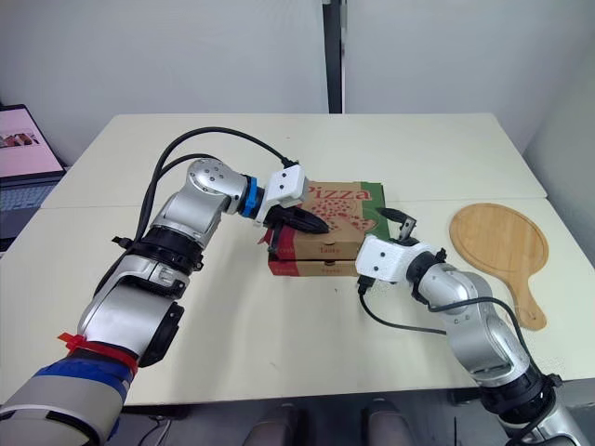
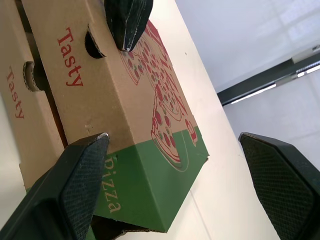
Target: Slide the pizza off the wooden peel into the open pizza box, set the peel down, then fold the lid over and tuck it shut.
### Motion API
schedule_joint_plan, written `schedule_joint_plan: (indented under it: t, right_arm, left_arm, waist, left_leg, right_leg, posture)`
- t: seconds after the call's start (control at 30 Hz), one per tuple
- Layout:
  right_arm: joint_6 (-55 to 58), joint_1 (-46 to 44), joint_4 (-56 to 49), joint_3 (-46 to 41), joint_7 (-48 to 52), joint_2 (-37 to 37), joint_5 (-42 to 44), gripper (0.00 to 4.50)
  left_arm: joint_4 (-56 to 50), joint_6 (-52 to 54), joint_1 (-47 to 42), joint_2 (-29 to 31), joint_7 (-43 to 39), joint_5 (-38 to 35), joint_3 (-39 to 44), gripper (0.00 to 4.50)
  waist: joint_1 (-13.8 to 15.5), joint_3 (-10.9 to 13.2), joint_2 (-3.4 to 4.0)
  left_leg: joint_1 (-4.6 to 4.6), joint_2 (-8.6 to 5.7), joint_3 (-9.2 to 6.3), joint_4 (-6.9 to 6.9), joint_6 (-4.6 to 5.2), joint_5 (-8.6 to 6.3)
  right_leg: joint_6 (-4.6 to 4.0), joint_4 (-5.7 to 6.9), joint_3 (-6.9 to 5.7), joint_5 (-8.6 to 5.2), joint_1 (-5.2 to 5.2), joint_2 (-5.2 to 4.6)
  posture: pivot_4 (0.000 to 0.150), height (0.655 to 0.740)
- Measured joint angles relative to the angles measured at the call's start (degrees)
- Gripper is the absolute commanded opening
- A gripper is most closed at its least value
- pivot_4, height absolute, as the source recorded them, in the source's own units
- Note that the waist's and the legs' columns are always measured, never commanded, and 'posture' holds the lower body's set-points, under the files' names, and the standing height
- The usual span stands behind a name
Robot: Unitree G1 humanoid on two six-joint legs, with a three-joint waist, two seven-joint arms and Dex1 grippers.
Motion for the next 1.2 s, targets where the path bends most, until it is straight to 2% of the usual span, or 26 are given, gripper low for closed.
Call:
schedule_joint_plan:
  t: [0.27, 0.57, 0.73, 0.93, 1.07, 1.2]
  right_arm:
    - [-2.09, 0.26, 2.41, 0.02, -1.8, 1.17, -2.14, 4.46]
    - [0.53, 2.32, 2.26, -0.51, -0.2, 2.4, -1.74, 4.46]
    - [2.0, 4.29, -0.55, -5.91, 1.95, 2.71, 3.62, 4.46]
    - [8.42, 5.09, -5.52, -13.31, 6.92, 4.22, 15.88, 4.46]
    - [15.48, 1.77, -4.99, -13.5, 7.59, 6.43, 20.18, 3.27]
    - [21.43, -4.81, -1.47, -11.89, 7.47, 9.05, 22.68, 1.81]
  left_arm:
    - [-0.44, 0.91, 0.54, 0.01, -0.1, -0.01, 0.03, 0.0]
    - [-1.93, 0.91, 2.3, 0.13, -1.03, 0.39, -0.31, 0.0]
    - [-2.76, 0.7, 3.18, 0.47, -0.92, 0.93, -0.32, 0.0]
    - [-2.95, 0.8, 3.2, 0.47, -0.91, 1.17, -0.31, 0.0]
    - [-3.18, 0.83, 3.34, 0.71, -0.96, 1.19, -0.26, 0.0]
    - [-4.17, 0.86, 3.72, 0.77, -1.01, 1.13, -0.22, 0.0]
  waist:
    - [0.02, 0.0, 0.0]
    - [0.09, 0.0, 0.0]
    - [0.07, 0.0, 0.0]
    - [0.04, 0.0, 0.0]
    - [-0.07, 0.0, 0.0]
    - [0.0, 0.0, 0.0]
  left_leg:
    - [-0.02, 0.0, -0.01, 0.0, -0.01, 0.0]
    - [-0.02, 0.0, -0.01, 0.0, 0.0, 0.0]
    - [-0.02, -0.01, -0.02, -0.01, 0.0, 0.0]
    - [-0.01, 0.0, -0.03, -0.02, 0.0, 0.0]
    - [0.0, 0.01, -0.01, -0.01, 0.0, 0.0]
    - [-0.01, 0.01, -0.07, -0.02, 0.0, 0.0]
  right_leg:
    - [0.0, -0.01, 0.0, 0.0, -0.02, 0.0]
    - [0.0, -0.01, 0.0, 0.0, -0.01, 0.0]
    - [0.0, -0.01, 0.0, 0.0, 0.0, -0.01]
    - [0.0, -0.01, 0.0, 0.0, 0.0, 0.0]
    - [0.0, 0.0, 0.02, 0.0, -0.01, -0.01]
    - [-0.01, 0.03, -0.01, 0.0, -0.02, -0.01]
  posture:
    - [0.15, 0.74]
    - [0.15, 0.74]
    - [0.15, 0.74]
    - [0.15, 0.74]
    - [0.15, 0.74]
    - [0.15, 0.74]
